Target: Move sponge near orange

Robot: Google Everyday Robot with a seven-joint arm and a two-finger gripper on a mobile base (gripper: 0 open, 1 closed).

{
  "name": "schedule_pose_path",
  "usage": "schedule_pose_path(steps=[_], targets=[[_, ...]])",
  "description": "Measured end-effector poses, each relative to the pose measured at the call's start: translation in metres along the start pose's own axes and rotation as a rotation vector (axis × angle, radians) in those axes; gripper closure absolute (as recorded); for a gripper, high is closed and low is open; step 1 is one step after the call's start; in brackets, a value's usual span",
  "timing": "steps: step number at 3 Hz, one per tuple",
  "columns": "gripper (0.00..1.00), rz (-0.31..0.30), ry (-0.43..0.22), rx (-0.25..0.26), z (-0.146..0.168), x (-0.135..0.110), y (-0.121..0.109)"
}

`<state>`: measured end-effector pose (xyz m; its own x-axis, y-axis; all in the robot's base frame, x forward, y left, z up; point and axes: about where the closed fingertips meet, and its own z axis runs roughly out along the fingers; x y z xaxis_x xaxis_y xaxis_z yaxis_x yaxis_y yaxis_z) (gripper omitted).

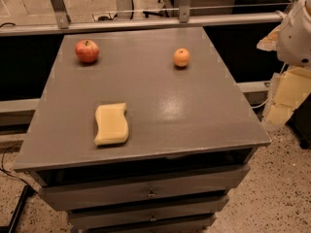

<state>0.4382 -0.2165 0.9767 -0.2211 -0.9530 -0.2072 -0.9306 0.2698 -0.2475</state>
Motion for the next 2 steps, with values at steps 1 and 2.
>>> schedule_pose_path(steps=[1,2], targets=[[0.00,0.000,0.000,0.000,0.000,0.000,0.000],[0.00,-0.020,-0.072,-0.031,0.026,-0.031,0.001]])
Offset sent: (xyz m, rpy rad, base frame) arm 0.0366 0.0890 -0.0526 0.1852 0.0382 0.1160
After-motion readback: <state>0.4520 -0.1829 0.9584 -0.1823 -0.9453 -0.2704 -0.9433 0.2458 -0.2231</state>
